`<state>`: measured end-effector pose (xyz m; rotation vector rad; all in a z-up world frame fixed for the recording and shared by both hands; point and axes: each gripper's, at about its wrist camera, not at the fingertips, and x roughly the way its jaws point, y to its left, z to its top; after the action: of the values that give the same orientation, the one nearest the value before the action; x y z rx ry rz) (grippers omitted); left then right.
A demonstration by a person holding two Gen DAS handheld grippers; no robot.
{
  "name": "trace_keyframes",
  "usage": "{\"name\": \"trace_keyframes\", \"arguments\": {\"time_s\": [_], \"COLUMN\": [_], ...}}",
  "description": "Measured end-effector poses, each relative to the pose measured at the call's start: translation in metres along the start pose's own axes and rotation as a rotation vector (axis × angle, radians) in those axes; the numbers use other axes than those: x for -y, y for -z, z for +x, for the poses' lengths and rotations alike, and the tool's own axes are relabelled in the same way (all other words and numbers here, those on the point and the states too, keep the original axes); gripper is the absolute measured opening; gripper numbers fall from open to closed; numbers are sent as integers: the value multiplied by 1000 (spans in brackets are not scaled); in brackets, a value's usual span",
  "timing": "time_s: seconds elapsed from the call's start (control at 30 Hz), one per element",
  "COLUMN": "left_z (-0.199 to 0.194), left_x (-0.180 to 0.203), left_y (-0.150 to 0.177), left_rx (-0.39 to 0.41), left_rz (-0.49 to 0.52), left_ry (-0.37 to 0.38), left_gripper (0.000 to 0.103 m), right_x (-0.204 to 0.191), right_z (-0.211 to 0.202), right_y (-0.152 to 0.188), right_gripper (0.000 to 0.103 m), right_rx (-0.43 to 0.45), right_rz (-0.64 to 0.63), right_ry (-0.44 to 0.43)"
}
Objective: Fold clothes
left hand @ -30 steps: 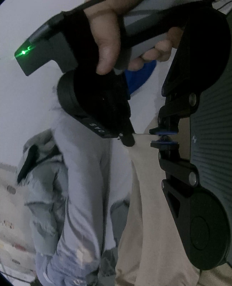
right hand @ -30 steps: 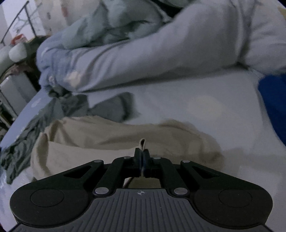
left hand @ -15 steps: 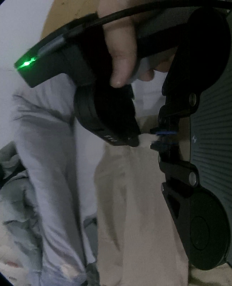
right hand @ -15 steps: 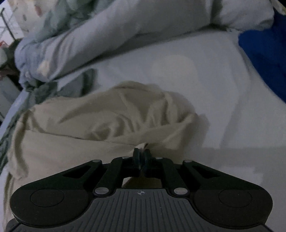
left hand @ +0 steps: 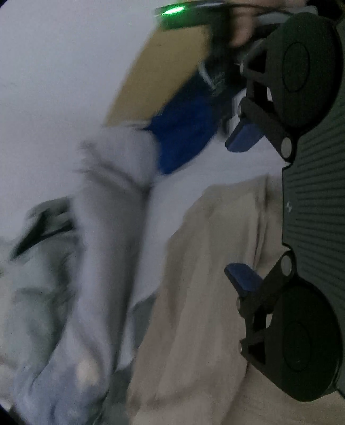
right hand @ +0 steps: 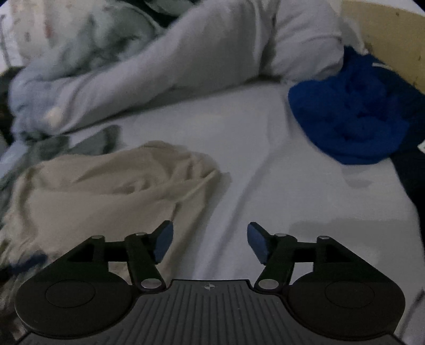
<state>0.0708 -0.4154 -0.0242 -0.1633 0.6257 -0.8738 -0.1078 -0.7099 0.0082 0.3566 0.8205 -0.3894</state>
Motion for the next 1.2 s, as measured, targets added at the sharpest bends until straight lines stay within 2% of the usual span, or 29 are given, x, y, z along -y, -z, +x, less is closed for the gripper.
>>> {"name": "trace_keyframes", "arguments": {"time_s": [0.1,0.17,0.27,0.4,0.5,0.53,0.6,0.67,0.77,0.9,0.97,1.07,1.13,1.17,1.2], "left_z": [-80,-136,-203,-277,-315,-321,-332,-330,-326,-327,-327,-326,-325,-325,-324], "left_x": [-29,-46,-73,-101,-117,-119,-122,-117,-106,-94,-91,-88,-86,-85,-84], "left_y": [-15,-20,-20,-12,-5,-2,4,6,20,45,50,53,54,55,56], "left_rx": [76,109,114,122,114,113,110,85,44,3,-5,-8,-11,-12,-13], "left_rz": [18,38,22,-44,-103,-90,-67,-65,-73,-99,-102,-101,-101,-101,-101], "left_ry": [-47,-107,-187,-311,-356,-379,-421,-411,-371,-324,-324,-333,-340,-343,-346], "left_gripper": [103,103,103,103,103,103,103,103,103,103,103,103,103,103,103], "right_x": [-12,-22,-45,-82,-110,-119,-138,-152,-163,-172,-174,-177,-177,-175,-172], "right_z": [-57,-96,-146,-182,-188,-185,-178,-170,-162,-155,-152,-149,-144,-141,-140], "right_y": [34,59,100,160,208,224,257,283,310,324,323,324,324,325,324], "right_gripper": [72,73,75,75,73,72,60,58,56,52,51,47,24,5,4], "right_rx": [15,21,2,-66,-147,-174,-224,-270,-309,-315,-304,-274,-266,-265,-264], "right_rz": [-15,-23,-28,-101,-180,-221,-311,-385,-413,-375,-334,-323,-298,-299,-285], "right_ry": [-29,-49,-83,-103,-132,-132,-121,-105,-132,-206,-247,-257,-256,-234,-237]}}
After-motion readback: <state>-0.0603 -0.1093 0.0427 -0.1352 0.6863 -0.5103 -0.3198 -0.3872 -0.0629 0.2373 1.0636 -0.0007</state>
